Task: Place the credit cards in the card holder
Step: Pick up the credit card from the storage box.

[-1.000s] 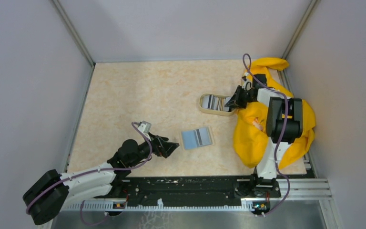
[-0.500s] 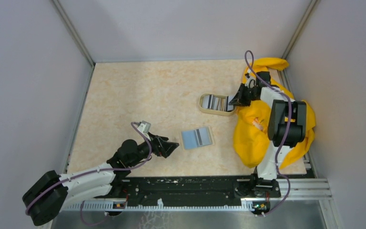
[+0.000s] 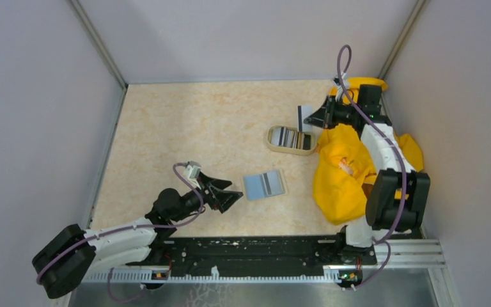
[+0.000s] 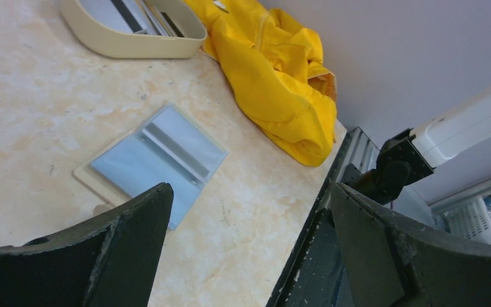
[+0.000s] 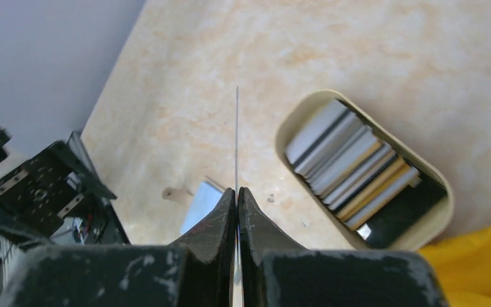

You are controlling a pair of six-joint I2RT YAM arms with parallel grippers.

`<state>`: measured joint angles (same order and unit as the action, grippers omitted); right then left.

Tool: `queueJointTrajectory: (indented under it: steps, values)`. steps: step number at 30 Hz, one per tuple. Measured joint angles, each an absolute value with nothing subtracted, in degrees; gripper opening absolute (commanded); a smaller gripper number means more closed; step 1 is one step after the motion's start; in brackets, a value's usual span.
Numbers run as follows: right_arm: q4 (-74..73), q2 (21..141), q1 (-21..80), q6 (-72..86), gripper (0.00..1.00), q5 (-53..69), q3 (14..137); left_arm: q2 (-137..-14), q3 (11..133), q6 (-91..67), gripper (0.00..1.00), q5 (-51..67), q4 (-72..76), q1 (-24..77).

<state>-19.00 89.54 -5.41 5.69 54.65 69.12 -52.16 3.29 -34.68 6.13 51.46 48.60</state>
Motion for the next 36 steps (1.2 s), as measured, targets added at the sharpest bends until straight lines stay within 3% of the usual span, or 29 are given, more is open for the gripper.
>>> queueJointTrajectory:
  steps: [4, 11, 16, 23, 25, 33, 36]
  values:
    - [-16.10, 83.53, -2.31, 1.15, 0.00, 63.35, 65.49, -55.20, 3.81, -34.41, 0.99, 9.21, 55.77, 48.60]
    - [-28.75, 79.48, 11.00, -22.55, 0.00, 75.72, 61.98, -59.64, 5.56, -33.54, 0.98, 15.64, 61.49, 48.60]
    - [-33.04, 79.20, 16.38, -30.35, 0.00, 76.16, 55.88, -61.65, 5.74, -33.26, 0.96, 18.17, 65.71, 48.60]
    - [-38.54, 81.01, 22.50, -38.41, 0.00, 73.01, 56.42, -65.10, 8.25, -32.56, 0.92, 17.04, 67.68, 48.60]
    - [-40.05, 81.60, 23.27, -39.92, 0.00, 72.40, 56.55, -66.24, 9.41, -32.29, 0.87, 16.82, 67.88, 48.60]
    - [-42.94, 82.52, 25.34, -43.31, 0.00, 70.63, 57.30, -71.55, 14.96, -30.83, 0.51, 17.56, 67.51, 48.60]
    - [-43.18, 82.65, 25.61, -43.72, 0.00, 70.26, 57.58, -72.79, 16.95, -30.04, 0.47, 19.35, 66.32, 48.60]
